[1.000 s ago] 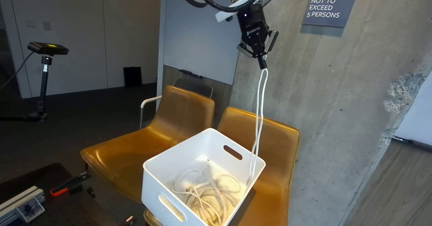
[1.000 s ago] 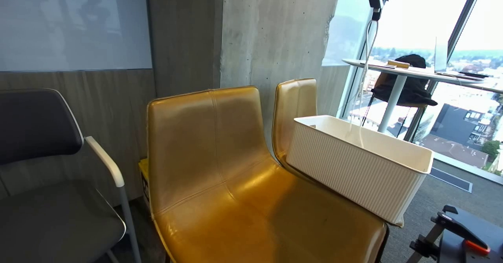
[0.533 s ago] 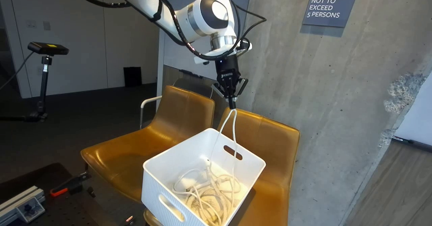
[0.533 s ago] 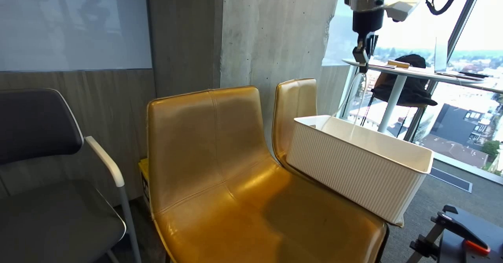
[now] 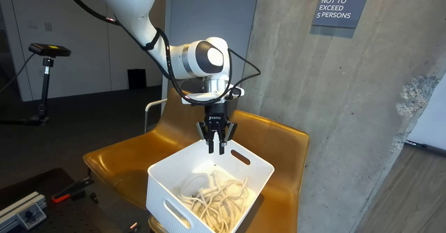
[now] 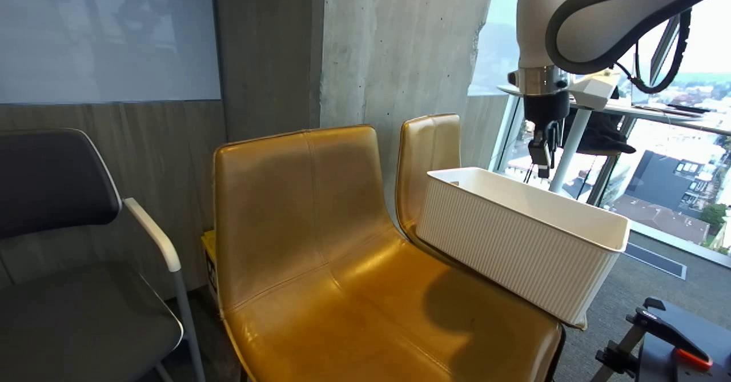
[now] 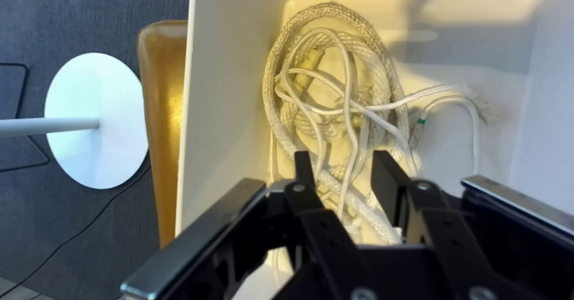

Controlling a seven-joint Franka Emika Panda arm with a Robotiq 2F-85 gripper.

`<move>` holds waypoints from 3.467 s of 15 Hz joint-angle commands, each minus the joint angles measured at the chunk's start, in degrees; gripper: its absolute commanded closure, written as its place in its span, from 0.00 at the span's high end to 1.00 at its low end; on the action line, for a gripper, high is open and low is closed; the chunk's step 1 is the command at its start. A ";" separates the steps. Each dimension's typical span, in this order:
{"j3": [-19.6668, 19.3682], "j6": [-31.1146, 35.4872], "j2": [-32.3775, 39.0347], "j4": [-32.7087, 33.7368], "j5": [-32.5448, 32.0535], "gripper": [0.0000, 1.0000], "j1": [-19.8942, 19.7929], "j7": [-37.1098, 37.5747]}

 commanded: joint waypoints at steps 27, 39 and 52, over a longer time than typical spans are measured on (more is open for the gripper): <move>0.20 17.63 27.86 10.90 1.25 1.00 -5.97 -16.71; -4.29 15.48 34.10 15.60 -4.11 1.00 -6.49 -20.27; -6.22 10.24 37.62 24.91 -7.22 0.28 -6.08 -20.04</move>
